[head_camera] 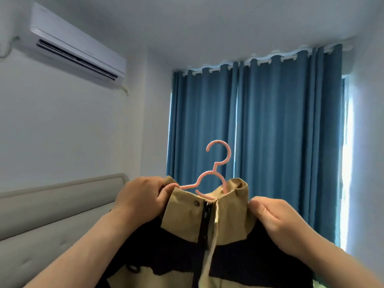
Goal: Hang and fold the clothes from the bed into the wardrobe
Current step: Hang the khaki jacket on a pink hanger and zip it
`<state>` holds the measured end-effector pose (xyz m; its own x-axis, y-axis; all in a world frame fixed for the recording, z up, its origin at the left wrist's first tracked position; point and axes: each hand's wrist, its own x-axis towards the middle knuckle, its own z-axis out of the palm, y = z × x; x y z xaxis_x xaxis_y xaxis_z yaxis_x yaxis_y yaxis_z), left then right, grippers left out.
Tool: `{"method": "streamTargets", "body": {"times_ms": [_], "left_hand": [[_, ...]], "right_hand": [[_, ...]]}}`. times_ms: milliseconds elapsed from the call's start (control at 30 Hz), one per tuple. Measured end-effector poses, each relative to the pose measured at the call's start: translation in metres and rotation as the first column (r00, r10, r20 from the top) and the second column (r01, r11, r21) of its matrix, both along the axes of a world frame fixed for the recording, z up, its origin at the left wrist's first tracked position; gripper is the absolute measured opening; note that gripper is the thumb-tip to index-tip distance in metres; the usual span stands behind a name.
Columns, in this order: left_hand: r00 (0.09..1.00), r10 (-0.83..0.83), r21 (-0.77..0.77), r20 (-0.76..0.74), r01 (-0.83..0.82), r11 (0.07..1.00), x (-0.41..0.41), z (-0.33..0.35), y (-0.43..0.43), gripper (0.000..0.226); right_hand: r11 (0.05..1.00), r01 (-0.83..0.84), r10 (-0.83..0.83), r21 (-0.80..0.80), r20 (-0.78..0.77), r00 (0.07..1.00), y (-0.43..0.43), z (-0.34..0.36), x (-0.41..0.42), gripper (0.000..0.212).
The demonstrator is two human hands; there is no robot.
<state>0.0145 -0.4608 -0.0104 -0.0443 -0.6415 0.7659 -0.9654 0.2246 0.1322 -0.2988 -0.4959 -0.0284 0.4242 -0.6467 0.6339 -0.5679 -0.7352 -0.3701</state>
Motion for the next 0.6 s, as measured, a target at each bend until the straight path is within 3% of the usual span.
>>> {"method": "streamTargets", "body": {"times_ms": [100, 200, 267, 367, 433, 500, 600], "left_hand": [[0.989, 0.142, 0.045, -0.027, -0.141, 0.989, 0.01, -0.006, 0.038, 0.056], [0.965, 0.264, 0.063, 0.011, -0.264, 0.962, 0.026, -0.01, 0.086, 0.074], [0.969, 0.243, 0.063, -0.043, -0.24, 0.969, 0.043, -0.007, 0.126, 0.081], [0.984, 0.079, 0.062, -0.16, -0.07, 0.996, 0.069, 0.001, 0.193, 0.053], [0.97, 0.096, 0.076, -0.222, -0.08, 0.994, 0.085, 0.004, 0.236, 0.024], [0.943, 0.277, 0.07, -0.184, -0.268, 0.961, 0.104, -0.002, 0.275, 0.023], [0.781, 0.622, 0.094, -0.057, -0.616, 0.782, 0.137, -0.02, 0.32, 0.025]], "right_hand": [[0.999, -0.031, 0.029, -0.031, -0.082, 0.996, 0.001, -0.012, 0.017, 0.028], [0.998, -0.037, 0.035, -0.046, -0.047, 0.998, 0.003, -0.015, 0.062, 0.045], [0.995, -0.087, 0.085, -0.039, -0.044, 0.995, 0.013, -0.016, 0.099, 0.049], [0.977, -0.211, 0.21, 0.021, 0.015, 0.978, 0.036, -0.016, 0.154, 0.048], [0.948, -0.306, 0.301, 0.084, 0.071, 0.951, 0.051, -0.018, 0.188, 0.051], [0.918, -0.38, 0.368, 0.113, 0.113, 0.923, 0.065, -0.021, 0.222, 0.052], [0.877, -0.462, 0.444, 0.134, 0.143, 0.884, 0.085, -0.026, 0.273, 0.056]]}}
